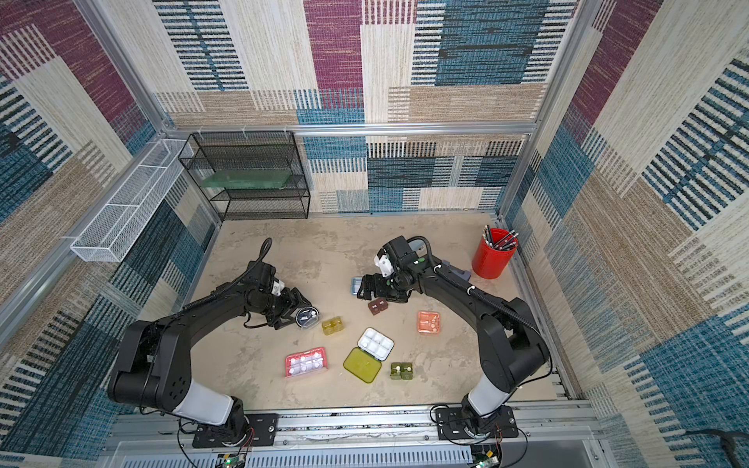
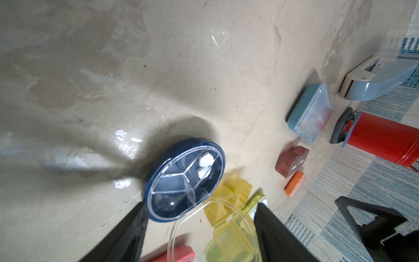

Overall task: Close pillboxes
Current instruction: Move the pillbox to the center of the board.

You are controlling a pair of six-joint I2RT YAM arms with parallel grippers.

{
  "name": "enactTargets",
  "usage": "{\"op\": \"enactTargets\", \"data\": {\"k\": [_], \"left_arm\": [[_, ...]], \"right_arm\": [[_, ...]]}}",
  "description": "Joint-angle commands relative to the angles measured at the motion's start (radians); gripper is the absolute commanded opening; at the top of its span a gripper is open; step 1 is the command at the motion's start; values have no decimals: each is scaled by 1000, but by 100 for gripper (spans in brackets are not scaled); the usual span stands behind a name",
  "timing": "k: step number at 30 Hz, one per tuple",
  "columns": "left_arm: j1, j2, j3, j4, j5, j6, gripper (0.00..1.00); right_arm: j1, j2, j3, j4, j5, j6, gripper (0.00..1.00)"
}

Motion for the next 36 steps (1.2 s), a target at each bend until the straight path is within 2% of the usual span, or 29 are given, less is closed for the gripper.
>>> {"op": "enactTargets", "data": {"k": [1, 13, 25, 36], "left_arm": [[3, 2, -7, 2, -8, 2, 77], [3, 43, -32, 62, 21, -20, 77], [-3, 81, -8, 93, 52, -34, 71], [-42, 121, 16, 128, 75, -64, 70]], "right_arm": [[-2, 12, 11, -4, 11, -14, 95], [-4, 17, 9, -2, 12, -17, 95], [-9, -20, -26, 11, 24, 6, 95], [1, -24, -21, 15, 35, 32, 95]]}}
